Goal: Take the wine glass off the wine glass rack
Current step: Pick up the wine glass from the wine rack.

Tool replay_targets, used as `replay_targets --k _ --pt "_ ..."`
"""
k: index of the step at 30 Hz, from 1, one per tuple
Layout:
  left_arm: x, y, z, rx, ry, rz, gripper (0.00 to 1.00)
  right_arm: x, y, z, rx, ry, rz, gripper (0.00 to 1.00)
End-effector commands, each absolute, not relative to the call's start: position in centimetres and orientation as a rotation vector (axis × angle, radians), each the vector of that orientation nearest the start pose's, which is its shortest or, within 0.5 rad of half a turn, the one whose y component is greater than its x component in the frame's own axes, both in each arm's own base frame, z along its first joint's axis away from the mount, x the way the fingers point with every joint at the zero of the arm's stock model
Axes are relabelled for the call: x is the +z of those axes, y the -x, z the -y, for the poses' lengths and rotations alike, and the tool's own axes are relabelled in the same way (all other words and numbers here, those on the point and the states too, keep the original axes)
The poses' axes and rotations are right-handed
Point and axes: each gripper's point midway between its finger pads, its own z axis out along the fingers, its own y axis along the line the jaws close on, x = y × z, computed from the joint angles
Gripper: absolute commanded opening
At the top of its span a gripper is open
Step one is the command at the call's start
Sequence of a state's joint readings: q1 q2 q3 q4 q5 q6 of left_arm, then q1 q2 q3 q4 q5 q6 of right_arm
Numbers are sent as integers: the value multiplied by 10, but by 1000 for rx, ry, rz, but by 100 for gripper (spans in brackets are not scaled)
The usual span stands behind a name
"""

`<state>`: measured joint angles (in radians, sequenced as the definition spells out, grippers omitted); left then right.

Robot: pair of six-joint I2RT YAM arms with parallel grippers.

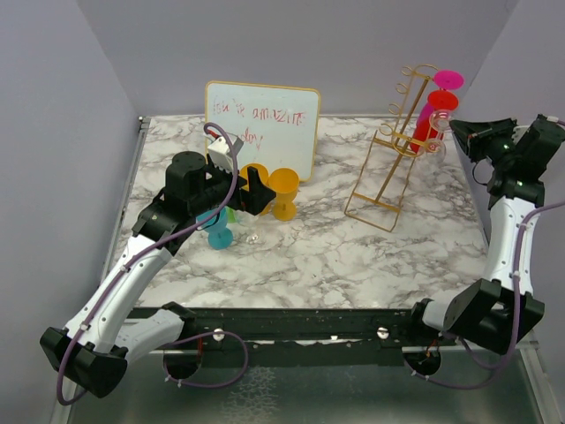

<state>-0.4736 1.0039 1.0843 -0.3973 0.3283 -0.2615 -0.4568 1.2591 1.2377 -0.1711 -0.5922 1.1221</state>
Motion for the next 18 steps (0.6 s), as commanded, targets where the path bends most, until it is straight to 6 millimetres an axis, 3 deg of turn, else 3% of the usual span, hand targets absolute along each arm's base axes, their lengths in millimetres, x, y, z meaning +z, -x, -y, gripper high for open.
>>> replay_targets --k 1,18 --pt "310 -261 213 -827 -442 -1874 99 383 -389 55 958 -908 -1526 0" --pt "306 -261 212 -823 -440 -1884 99 394 -380 50 988 -887 -1509 1"
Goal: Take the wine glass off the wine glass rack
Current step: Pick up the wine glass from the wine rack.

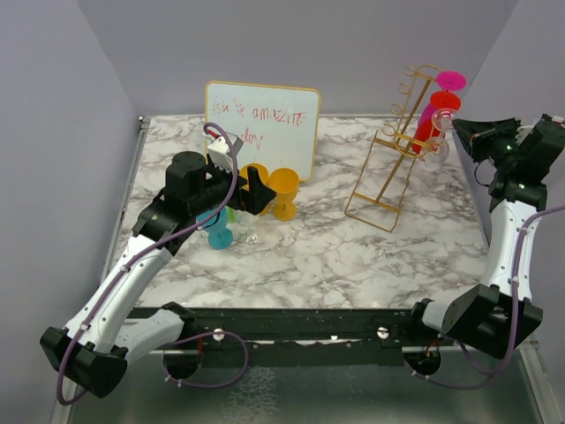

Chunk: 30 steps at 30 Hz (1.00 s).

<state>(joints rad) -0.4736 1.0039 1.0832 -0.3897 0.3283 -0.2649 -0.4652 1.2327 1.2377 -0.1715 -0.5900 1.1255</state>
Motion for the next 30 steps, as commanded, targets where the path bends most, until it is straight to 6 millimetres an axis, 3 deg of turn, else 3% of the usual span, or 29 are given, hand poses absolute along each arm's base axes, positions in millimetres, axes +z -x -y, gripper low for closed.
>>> replay_targets --k 1,16,30 --pt "306 -260 212 -823 -441 -1882 99 395 -380 49 990 -886 -1510 1" --pt "308 -261 213 -827 -440 -1879 99 390 -381 63 874 -895 -1500 0" --pt "309 -260 213 -826 -444 -1871 99 391 -375 57 882 -874 -1518 0"
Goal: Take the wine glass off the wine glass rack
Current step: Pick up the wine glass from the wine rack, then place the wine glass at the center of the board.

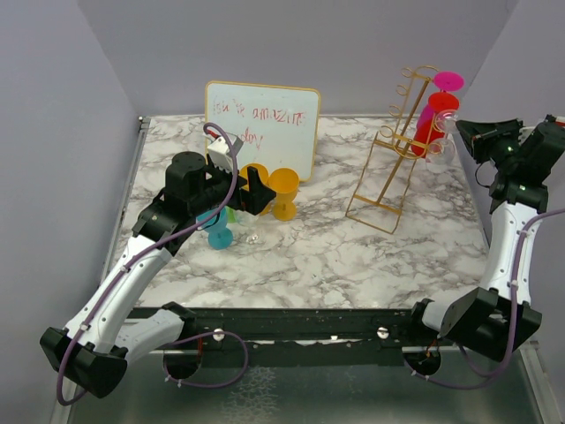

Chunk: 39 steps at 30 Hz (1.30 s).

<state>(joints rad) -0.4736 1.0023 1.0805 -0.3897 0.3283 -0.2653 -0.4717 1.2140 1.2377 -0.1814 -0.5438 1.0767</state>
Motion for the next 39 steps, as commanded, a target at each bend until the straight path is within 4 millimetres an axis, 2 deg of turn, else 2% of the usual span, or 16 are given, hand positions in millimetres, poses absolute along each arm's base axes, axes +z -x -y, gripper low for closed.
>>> replay_targets --k 1,16,24,27,31,36,39 --pt "310 -260 212 -826 -443 -1870 99 391 -373 56 876 -869 -1519 1" --pt "311 -256 213 -838 -451 -1866 99 400 -339 53 714 -812 -1546 0" --pt "310 -254 212 -838 -457 -1862 99 402 -300 52 548 -808 -1579 1" --pt "311 -253 212 -843 -466 -1858 99 398 -288 39 592 -800 -1598 1" --pt "310 -249 212 -851 -472 -1855 99 379 -274 12 670 -781 -1669 1" --pt "307 -246 210 -846 -473 -1857 99 369 -255 -28 739 -651 -1739 1" --pt "307 -246 212 -863 -475 -1856 99 352 -244 -50 823 -595 -1807 0"
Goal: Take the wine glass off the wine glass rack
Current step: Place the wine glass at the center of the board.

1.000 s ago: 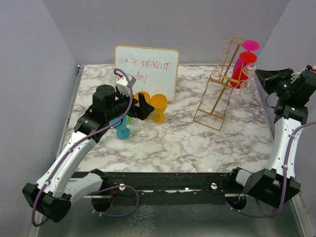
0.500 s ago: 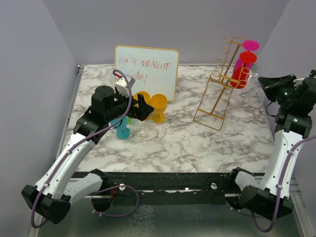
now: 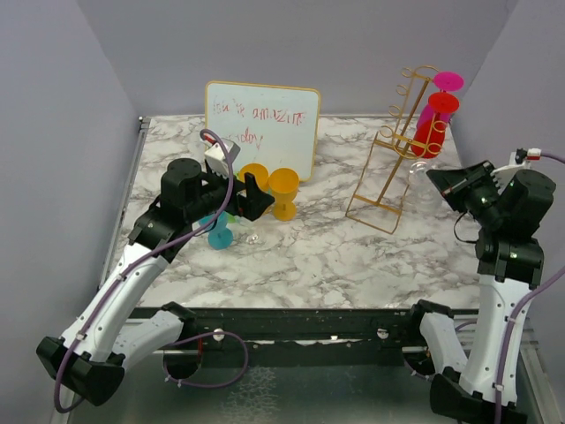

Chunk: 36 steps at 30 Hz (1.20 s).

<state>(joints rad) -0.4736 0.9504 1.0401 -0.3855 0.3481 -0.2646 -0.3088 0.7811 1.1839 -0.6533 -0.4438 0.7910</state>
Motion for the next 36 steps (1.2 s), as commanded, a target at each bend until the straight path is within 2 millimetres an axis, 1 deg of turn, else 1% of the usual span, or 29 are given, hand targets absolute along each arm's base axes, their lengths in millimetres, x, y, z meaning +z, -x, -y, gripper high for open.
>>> replay_targets --k 1,5,7,9,11,13,15,16,18,20,22,24,26,28,32,36 --pt "308 -245 214 -875 -478 -1857 99 346 -242 -57 856 -571 -1828 0" --pt "308 -244 219 -913 -479 -1860 99 323 -232 -84 1001 -467 -1908 1" --pt "307 -244 221 -928 -478 -1870 99 316 -226 -98 1076 -394 -1925 0" --pt "306 -239 225 -969 -491 -1873 99 312 -219 -107 1112 -323 -1931 1" --pt "305 -233 233 -1038 -514 -1873 99 306 -215 -113 1122 -265 -1943 0" --pt "303 -227 244 -1113 -529 -1885 99 298 -211 -121 1166 -212 -1963 1" --pt "302 -218 256 -1167 -558 -1883 98 293 -205 -131 1230 -146 -1970 1" --pt "302 -213 263 -1194 -574 -1874 98 291 -202 -133 1230 -122 -1974 1" --pt "306 -200 278 -1279 -591 -1832 97 289 -198 -135 1222 -73 -1971 1" --pt "308 -191 294 -1373 -583 -1797 96 288 -193 -142 1267 -15 -1971 0" --pt "312 -182 312 -1458 -596 -1760 93 290 -189 -145 1291 19 -1957 1" --pt "318 -177 328 -1492 -599 -1736 88 296 -186 -147 1280 70 -1935 1" --pt "326 -174 340 -1512 -601 -1691 87 300 -180 -151 1305 119 -1924 1" --pt "329 -170 351 -1562 -601 -1673 87 302 -176 -154 1327 158 -1909 0" --pt "324 -154 381 -1621 -682 -1689 82 308 -169 -158 1353 218 -1890 0" --pt "318 -148 393 -1615 -697 -1700 75 310 -165 -159 1359 238 -1884 1"
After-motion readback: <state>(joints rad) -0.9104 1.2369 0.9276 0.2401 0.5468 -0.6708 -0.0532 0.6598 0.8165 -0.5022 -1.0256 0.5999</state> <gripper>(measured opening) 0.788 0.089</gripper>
